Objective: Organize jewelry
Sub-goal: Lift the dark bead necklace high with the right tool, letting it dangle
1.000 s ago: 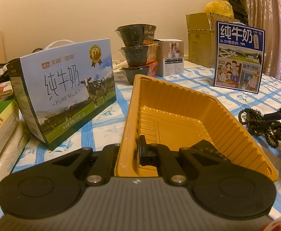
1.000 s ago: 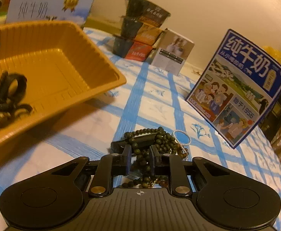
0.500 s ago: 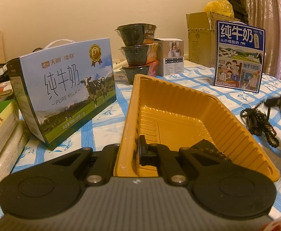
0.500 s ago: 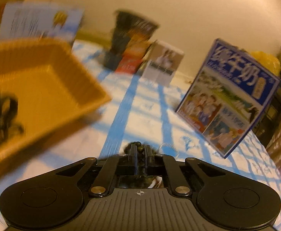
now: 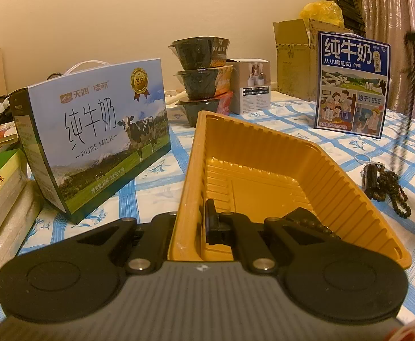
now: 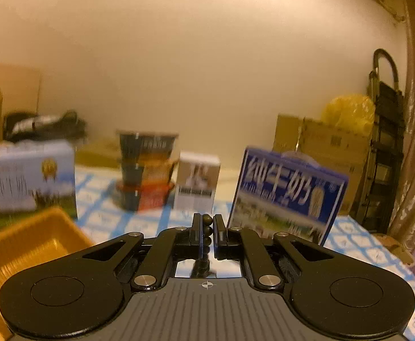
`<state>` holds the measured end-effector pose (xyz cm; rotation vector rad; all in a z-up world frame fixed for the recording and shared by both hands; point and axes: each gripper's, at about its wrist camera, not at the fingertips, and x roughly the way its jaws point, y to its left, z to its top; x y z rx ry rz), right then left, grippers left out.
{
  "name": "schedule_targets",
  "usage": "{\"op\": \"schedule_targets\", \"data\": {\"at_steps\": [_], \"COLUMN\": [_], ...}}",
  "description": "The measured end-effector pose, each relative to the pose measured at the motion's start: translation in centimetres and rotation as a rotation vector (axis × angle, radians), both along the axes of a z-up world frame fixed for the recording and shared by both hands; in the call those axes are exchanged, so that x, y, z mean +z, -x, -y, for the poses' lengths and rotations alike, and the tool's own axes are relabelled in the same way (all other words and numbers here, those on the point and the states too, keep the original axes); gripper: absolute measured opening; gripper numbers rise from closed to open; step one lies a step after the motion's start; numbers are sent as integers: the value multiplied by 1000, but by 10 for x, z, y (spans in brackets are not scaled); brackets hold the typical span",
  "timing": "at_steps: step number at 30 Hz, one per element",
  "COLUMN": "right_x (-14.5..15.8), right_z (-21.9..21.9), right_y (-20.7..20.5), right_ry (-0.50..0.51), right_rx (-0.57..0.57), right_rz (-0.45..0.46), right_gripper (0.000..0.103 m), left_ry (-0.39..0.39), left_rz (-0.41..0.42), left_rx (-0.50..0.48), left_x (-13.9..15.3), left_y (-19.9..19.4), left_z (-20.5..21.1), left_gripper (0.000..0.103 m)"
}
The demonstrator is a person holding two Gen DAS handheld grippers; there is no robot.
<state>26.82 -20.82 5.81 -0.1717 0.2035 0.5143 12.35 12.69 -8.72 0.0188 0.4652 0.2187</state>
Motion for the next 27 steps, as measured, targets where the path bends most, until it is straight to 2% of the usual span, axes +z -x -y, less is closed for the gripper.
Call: {"op": "schedule_targets", "data": {"at_steps": [9, 20, 27], "right_x": [72, 125, 156], "right_z": [21, 26, 27], "right_y": [26, 46, 66], "right_ry": [-57, -59, -82], "right_rx": [24, 45, 104], "right_rz": [50, 89, 120], "right_gripper": [7, 7, 7], "left_ry": [-15, -18, -17], "left_rz": [4, 4, 6], "left_rx": [-7, -9, -8], "left_x": [1, 0, 0], "left_y": [-1, -3, -4], "left_z": [1, 1, 0], "left_gripper": [5, 5, 5]}}
